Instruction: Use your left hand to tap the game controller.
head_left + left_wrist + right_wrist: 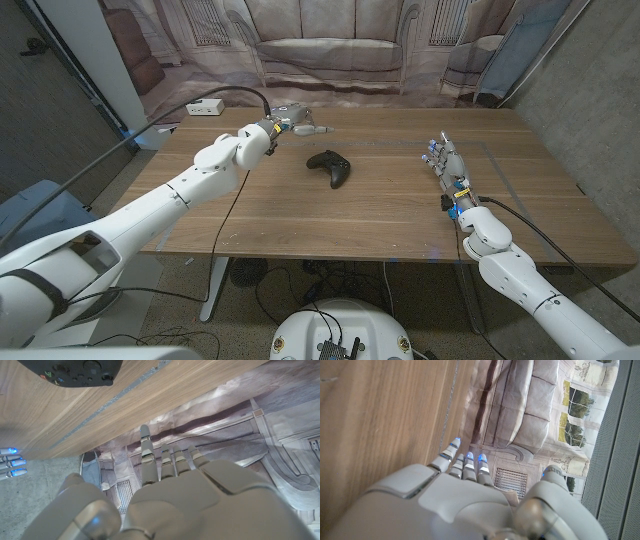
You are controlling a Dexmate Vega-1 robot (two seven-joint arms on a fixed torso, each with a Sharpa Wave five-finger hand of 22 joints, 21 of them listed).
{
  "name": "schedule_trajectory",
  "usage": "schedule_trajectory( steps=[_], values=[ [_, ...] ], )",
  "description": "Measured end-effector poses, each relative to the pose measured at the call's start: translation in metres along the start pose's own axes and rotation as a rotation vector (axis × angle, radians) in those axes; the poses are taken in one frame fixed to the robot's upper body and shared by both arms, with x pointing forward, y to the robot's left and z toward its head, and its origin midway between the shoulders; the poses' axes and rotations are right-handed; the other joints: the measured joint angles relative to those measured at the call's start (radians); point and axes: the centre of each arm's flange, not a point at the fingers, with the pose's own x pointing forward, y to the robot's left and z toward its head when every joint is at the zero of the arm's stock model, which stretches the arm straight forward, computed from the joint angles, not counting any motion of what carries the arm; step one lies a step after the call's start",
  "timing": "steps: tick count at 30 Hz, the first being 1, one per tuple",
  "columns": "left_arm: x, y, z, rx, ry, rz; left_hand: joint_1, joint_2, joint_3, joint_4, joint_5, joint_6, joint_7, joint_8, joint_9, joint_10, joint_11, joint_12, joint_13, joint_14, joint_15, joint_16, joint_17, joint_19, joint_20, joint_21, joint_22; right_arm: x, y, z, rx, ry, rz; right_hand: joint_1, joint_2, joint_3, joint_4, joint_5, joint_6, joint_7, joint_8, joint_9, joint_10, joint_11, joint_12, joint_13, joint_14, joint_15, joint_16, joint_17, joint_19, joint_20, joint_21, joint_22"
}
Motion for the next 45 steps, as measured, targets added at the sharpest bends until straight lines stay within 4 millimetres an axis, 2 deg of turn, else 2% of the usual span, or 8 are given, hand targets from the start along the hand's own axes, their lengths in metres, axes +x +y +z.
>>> schedule_trajectory(
  steps=[2,5,16,29,38,45],
  values=[
    [0.002,-0.002,0.002,0.015,-0.001,-0.011,0.0,0.0,0.0,0.0,0.004,0.007,-0.01,0.0,0.0,0.007,-0.007,0.0,0.0,-0.001,-0.011,0.0,0.0,0.0,0.0,0.0,0.0,0.0,-0.001,0.0,-0.001,0.001,0.0,0.0,0.0,0.0,0.0,0.0,0.0,0.0,0.0,0.0,0.0,0.0,0.0,0.0,0.0,0.0,0.0,0.0,0.0,0.0,0.0,0.0],
    [0.004,-0.002,0.004,0.017,-0.003,-0.016,0.0,0.0,0.0,0.0,0.004,0.015,-0.017,0.0,0.0,0.007,-0.007,0.0,0.0,-0.001,-0.011,0.0,0.0,0.0,0.0,0.0,0.0,-0.001,-0.001,0.0,-0.001,0.001,-0.001,0.0,0.0,0.0,0.0,0.0,0.0,0.0,0.0,0.0,0.0,0.0,0.0,0.0,0.0,0.0,0.0,0.0,0.0,0.0,0.0,0.0],
    [0.011,-0.008,0.007,0.018,-0.004,-0.047,0.0,0.0,-0.008,0.0,0.004,0.02,-0.023,0.0,0.0,-0.002,-0.016,0.0,0.0,-0.004,-0.015,0.0,0.0,-0.004,-0.004,0.0,0.0,-0.002,-0.003,0.001,-0.002,0.001,-0.007,-0.001,0.007,0.0,0.0,0.0,0.0,0.0,0.0,0.0,0.0,0.0,0.0,0.0,0.0,0.0,0.0,0.0,0.0,0.0,0.0,0.0],
    [0.02,-0.02,0.008,0.004,-0.009,-0.104,0.005,0.005,-0.008,0.0,0.007,0.007,-0.035,-0.016,0.0,-0.004,-0.018,0.0,0.0,-0.004,-0.015,0.0,0.0,-0.004,-0.004,0.0,0.0,-0.002,-0.003,0.002,-0.002,0.0,-0.007,-0.001,0.007,0.0,0.0,0.0,0.0,0.0,0.0,0.0,0.005,-0.005,0.0,0.0,0.0,0.0,0.0,0.0,0.0,0.0,0.0,0.0],
    [0.027,-0.026,0.01,0.005,-0.013,-0.13,0.011,0.011,-0.008,0.0,0.007,0.023,-0.065,-0.016,0.0,-0.006,-0.026,0.0,0.0,-0.008,-0.018,0.0,0.0,-0.007,0.0,0.0,0.0,-0.001,-0.003,0.001,-0.003,0.003,-0.007,-0.001,0.007,0.0,0.0,0.0,0.0,0.0,0.0,0.0,0.005,-0.005,0.0,0.0,0.0,0.0,0.0,0.0,0.0,0.0,0.0,0.0],
    [0.033,-0.029,0.014,0.01,-0.022,-0.143,0.016,0.016,-0.011,-0.003,0.007,0.02,-0.069,-0.016,0.0,-0.004,-0.029,0.0,0.0,-0.008,-0.018,0.0,0.0,-0.012,-0.006,0.0,0.0,-0.001,-0.004,0.002,-0.007,0.004,-0.009,-0.001,0.007,0.0,0.0,0.0,0.0,0.0,0.0,0.0,0.005,-0.005,0.0,0.0,0.0,0.0,0.0,0.0,0.0,0.0,0.0,0.0]
  ],
)
